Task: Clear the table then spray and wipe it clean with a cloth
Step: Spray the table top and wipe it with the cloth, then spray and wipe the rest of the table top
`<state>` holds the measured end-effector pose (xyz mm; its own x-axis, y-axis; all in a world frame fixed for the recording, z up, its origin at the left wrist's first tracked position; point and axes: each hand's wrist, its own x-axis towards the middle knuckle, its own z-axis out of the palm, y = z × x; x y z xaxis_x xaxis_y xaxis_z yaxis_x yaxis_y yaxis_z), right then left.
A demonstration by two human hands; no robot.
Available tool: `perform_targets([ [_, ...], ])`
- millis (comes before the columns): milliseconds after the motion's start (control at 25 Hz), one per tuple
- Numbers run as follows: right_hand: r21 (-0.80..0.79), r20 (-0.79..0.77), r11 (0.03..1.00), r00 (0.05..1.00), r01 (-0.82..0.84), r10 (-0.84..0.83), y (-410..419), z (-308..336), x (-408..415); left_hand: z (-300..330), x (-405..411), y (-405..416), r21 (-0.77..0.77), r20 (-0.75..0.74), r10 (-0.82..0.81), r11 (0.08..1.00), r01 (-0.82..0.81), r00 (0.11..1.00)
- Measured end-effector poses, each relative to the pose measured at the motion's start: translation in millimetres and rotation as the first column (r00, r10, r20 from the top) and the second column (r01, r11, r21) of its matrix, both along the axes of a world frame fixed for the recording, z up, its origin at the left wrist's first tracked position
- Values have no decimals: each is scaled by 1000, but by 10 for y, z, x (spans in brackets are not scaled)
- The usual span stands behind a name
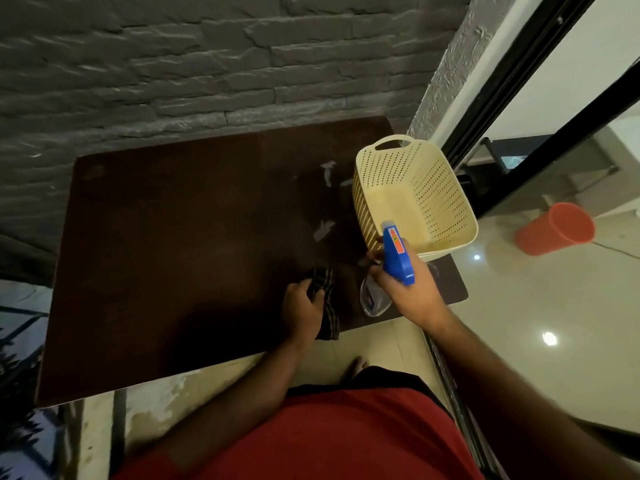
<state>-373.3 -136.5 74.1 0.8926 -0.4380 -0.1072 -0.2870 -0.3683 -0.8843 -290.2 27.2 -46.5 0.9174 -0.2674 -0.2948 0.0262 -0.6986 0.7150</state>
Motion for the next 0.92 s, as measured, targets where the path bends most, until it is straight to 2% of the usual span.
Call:
perform_targets([
  [160, 30, -27, 995, 995, -98, 99, -210, -44, -7, -132, -97, -242, 99, 10, 17, 995, -18, 1000],
  [320, 44, -71, 980, 978, -194, 197, -443, -12, 73, -257, -120, -490, 109, 24, 134, 985, -136, 991],
  [440, 41, -92, 950, 945, -311, 313, -606, 4, 103, -293, -66, -571, 191, -22, 201, 962, -193, 979],
  [640, -8, -181, 900, 885, -436, 428, -790, 94, 104, -271, -22, -564, 365, -102, 161, 924, -113, 982],
  [720, -51, -254, 851, 831, -523, 495, -945, 172, 109, -193, 21, -582, 471, -62, 132, 878, -88, 989],
  [760, -87, -315, 812, 790, -577, 527, -1051, 220, 97, -138, 47, -616, 479, -25, 129, 872, -101, 991],
  [840, -185, -409, 740, 736, -646, 540, -1311, 309, 84, 39, 151, -758, 377, 34, 151, 914, -152, 988],
  [920, -299, -379, 753, 797, -586, 470, -1588, 315, 112, 200, 330, -953, 199, 58, 165, 965, -173, 985],
])
